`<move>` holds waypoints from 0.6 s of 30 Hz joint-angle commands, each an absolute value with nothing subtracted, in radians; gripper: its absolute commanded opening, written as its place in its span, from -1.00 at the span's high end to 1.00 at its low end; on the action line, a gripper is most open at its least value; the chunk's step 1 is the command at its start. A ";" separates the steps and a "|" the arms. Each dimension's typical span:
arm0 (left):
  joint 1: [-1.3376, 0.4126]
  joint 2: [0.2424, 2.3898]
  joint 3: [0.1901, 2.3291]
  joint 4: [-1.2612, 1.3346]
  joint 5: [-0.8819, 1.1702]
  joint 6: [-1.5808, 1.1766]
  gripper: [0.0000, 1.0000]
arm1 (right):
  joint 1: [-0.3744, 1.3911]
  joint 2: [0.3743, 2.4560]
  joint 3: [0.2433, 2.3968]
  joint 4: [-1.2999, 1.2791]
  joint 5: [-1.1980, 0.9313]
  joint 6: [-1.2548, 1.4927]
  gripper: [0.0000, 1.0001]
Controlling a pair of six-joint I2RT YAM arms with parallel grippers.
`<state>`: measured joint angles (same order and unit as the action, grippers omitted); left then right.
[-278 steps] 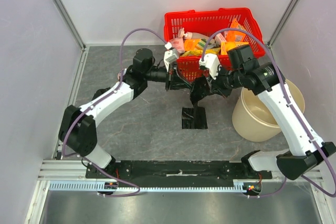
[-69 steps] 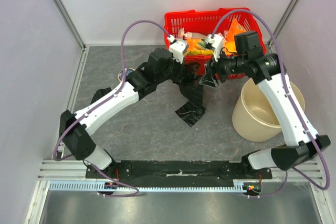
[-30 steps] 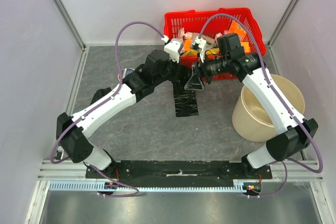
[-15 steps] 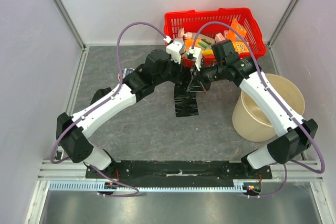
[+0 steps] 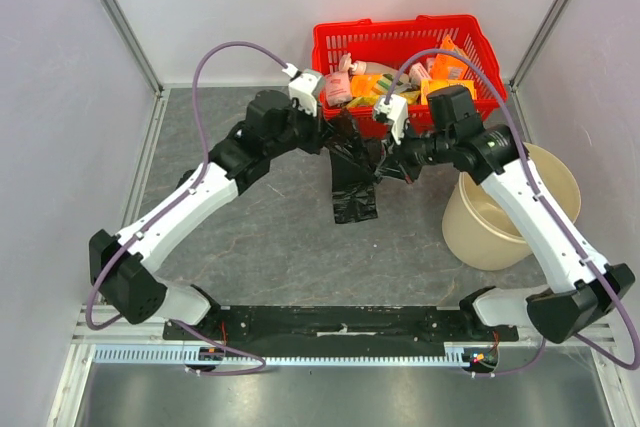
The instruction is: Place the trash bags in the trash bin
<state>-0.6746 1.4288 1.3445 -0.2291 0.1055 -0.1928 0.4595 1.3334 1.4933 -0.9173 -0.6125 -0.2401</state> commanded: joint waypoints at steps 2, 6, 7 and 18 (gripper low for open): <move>-0.594 1.352 1.309 -0.170 0.225 -0.140 0.97 | 0.439 1.272 1.471 -0.953 -0.554 -0.265 1.00; -0.574 1.330 1.298 -0.178 0.271 -0.094 0.97 | 0.430 1.255 1.459 -0.954 -0.519 -0.267 1.00; -0.574 1.324 1.293 -0.186 0.273 -0.075 0.96 | 0.425 1.253 1.459 -0.953 -0.500 -0.267 1.00; -0.566 1.255 1.253 -0.294 0.342 0.124 0.96 | 0.400 1.233 1.465 -0.976 -0.324 -0.267 1.00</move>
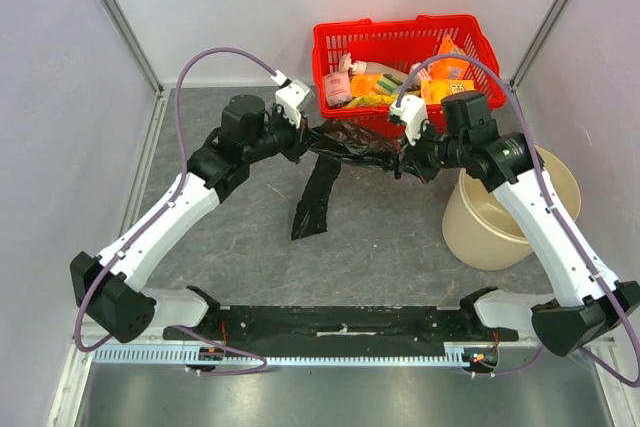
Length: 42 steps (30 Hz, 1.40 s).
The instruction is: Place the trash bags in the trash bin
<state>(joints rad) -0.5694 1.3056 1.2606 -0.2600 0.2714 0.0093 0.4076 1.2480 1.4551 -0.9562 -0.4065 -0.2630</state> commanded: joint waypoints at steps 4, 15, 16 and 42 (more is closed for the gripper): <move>-0.566 1.238 1.253 -0.324 0.413 0.136 0.96 | 0.399 1.259 1.492 -0.991 -0.311 -0.250 0.89; -0.568 1.258 1.273 -0.293 0.442 0.086 0.96 | 0.399 1.310 1.643 -1.166 -0.570 -0.368 -0.35; -0.566 1.261 1.276 -0.288 0.443 0.083 0.96 | 0.400 1.313 1.652 -1.169 -0.586 -0.371 -0.41; -0.591 1.302 1.331 -0.267 0.524 0.011 0.97 | 0.489 1.468 1.651 -1.026 -0.598 -0.330 -0.76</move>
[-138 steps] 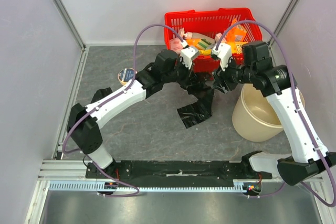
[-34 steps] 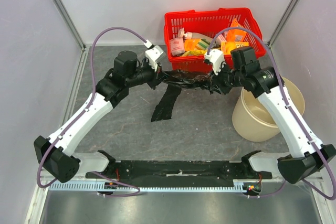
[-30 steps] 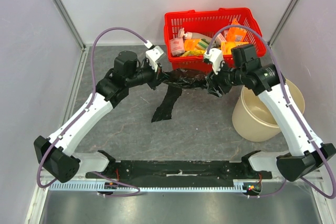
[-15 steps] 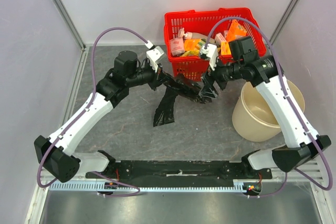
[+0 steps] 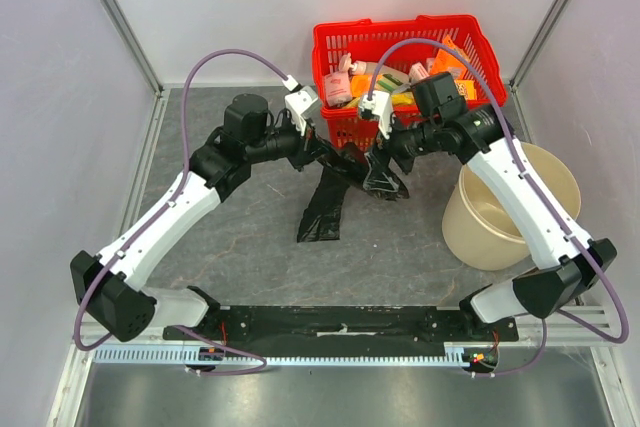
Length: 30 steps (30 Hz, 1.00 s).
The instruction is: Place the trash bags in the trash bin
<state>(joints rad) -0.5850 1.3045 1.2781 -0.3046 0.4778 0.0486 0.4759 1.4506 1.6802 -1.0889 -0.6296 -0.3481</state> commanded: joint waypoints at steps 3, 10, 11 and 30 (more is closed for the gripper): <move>-0.591 1.290 1.324 -0.262 0.566 0.011 0.96 | 0.492 1.473 1.618 -0.985 -0.554 -0.321 -0.52; -0.588 1.253 1.312 -0.305 0.673 0.070 0.96 | 0.492 1.485 1.637 -0.954 -0.430 -0.301 0.91; -0.586 1.252 1.310 -0.317 0.672 0.089 0.97 | 0.492 1.480 1.644 -0.956 -0.401 -0.299 1.00; -0.574 1.279 1.397 -0.396 0.635 0.218 -0.13 | 0.486 1.468 1.781 -1.061 -0.169 -0.336 1.00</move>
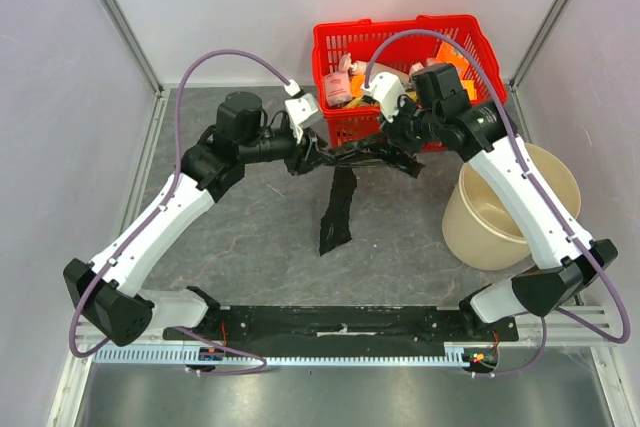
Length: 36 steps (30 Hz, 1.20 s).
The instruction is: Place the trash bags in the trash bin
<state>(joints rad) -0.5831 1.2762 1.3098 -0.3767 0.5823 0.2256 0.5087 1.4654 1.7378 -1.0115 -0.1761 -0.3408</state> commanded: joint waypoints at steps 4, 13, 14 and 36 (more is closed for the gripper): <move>-0.584 1.286 1.446 -0.394 0.634 0.212 -0.82 | 0.488 1.506 1.805 -1.077 -0.212 -0.311 1.00; -0.805 1.322 1.548 -0.620 0.522 0.506 -0.85 | 0.486 1.577 1.890 -1.131 -0.278 -0.255 1.00; -0.857 1.325 1.540 -0.627 0.465 0.541 -0.84 | 0.486 1.585 1.894 -1.134 -0.279 -0.249 1.00; -1.132 1.517 1.310 -0.075 -0.287 0.819 -0.71 | 0.397 1.602 1.899 -1.172 -0.445 -0.224 1.00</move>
<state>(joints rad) -1.1263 1.4933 1.3415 -0.2947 -0.1490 0.7078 0.4072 1.6226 1.8805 -1.1454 -0.4015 -0.2352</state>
